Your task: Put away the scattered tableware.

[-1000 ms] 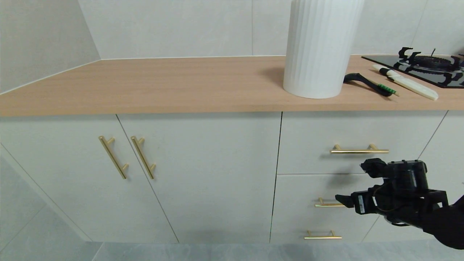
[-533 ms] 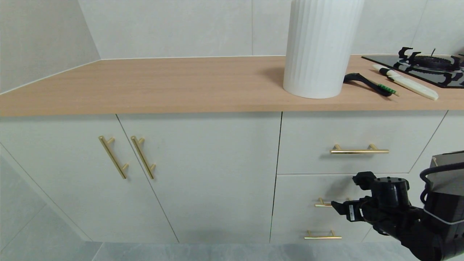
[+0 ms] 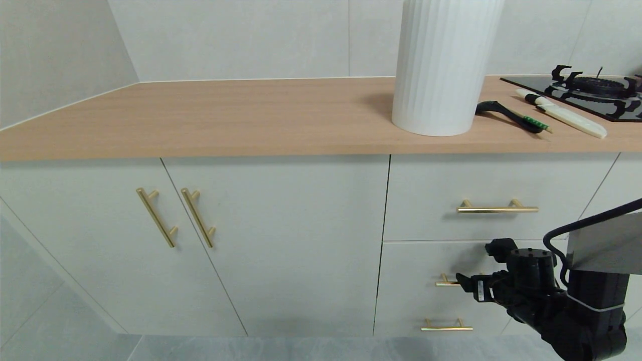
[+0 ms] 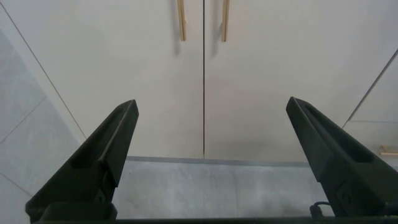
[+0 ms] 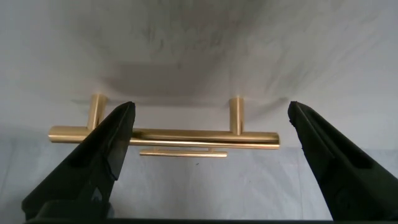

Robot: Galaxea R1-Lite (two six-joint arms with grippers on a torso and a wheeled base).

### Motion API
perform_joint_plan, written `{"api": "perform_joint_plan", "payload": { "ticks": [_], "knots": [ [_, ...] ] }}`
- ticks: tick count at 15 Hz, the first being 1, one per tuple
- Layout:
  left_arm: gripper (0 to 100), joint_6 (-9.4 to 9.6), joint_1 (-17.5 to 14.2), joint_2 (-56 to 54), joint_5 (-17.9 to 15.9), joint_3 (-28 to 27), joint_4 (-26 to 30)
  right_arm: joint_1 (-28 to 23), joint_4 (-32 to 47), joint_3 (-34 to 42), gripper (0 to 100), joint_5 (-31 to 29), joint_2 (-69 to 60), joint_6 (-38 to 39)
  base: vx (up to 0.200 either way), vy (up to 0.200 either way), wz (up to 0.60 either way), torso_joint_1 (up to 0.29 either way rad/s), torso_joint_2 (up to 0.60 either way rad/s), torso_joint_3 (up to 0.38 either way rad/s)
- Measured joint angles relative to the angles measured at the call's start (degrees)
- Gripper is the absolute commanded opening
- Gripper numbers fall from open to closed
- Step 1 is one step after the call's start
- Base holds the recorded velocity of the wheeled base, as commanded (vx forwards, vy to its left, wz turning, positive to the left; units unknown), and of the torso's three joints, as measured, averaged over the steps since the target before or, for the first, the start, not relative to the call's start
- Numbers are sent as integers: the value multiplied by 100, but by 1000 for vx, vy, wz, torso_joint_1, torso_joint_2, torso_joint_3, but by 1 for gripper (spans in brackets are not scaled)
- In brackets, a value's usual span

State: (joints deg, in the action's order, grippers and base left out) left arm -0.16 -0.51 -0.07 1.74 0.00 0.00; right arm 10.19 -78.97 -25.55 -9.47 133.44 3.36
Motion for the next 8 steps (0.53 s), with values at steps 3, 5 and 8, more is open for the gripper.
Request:
{"api": "perform_joint_plan", "payload": {
  "ticks": [3,5,8],
  "knots": [
    [100,0,0,0,0,0,0,6,-12,-2,100,4,99,-6,0,0,0,0,0,0],
    [100,0,0,0,0,0,0,6,-21,20,100,6,127,-28,0,0,0,0,0,0],
    [100,0,2,0,0,0,0,6,9,107,100,15,138,-72,0,0,0,0,0,0]
  ]
}}
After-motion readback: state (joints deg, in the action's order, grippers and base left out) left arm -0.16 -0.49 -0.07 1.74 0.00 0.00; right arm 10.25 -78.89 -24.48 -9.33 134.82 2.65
